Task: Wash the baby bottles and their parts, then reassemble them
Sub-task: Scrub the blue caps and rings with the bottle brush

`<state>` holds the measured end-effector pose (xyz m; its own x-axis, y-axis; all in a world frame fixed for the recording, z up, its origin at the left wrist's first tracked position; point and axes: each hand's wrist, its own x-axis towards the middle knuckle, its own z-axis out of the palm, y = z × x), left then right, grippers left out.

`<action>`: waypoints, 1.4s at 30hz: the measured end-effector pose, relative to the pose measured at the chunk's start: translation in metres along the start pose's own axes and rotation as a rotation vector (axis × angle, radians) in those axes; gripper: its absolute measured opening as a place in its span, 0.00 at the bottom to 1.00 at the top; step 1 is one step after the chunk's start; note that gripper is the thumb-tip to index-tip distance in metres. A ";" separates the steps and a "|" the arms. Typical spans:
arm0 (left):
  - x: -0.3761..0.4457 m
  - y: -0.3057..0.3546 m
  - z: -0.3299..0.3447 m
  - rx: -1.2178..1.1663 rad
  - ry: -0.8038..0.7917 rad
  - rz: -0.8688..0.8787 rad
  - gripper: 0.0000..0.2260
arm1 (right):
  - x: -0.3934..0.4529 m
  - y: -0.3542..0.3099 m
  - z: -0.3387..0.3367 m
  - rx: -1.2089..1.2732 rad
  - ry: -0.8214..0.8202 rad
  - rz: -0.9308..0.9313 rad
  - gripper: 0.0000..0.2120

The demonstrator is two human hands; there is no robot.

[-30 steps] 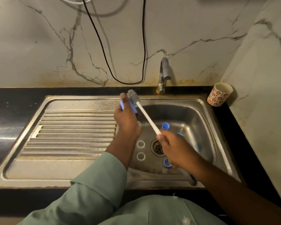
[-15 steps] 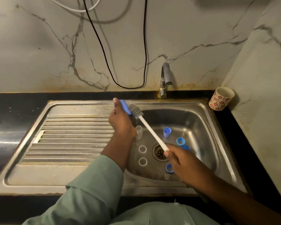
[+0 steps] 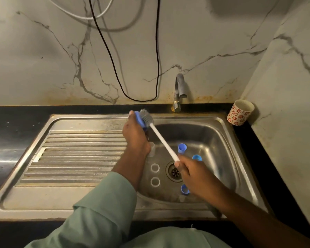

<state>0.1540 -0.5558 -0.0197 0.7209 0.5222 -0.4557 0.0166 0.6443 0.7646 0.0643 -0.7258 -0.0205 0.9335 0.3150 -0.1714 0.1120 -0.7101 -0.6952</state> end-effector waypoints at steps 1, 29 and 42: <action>0.002 0.002 -0.001 0.025 0.021 0.028 0.15 | -0.005 0.000 0.001 -0.005 -0.019 -0.007 0.11; -0.013 0.002 0.003 0.057 -0.091 -0.017 0.21 | 0.005 0.005 0.006 0.082 0.072 0.004 0.11; -0.001 -0.004 -0.011 -0.091 -0.013 -0.045 0.17 | -0.014 0.016 0.008 0.018 0.007 -0.024 0.09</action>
<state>0.1455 -0.5530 -0.0271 0.7298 0.4843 -0.4826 -0.0130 0.7155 0.6985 0.0505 -0.7367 -0.0350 0.9329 0.3276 -0.1497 0.1284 -0.6908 -0.7115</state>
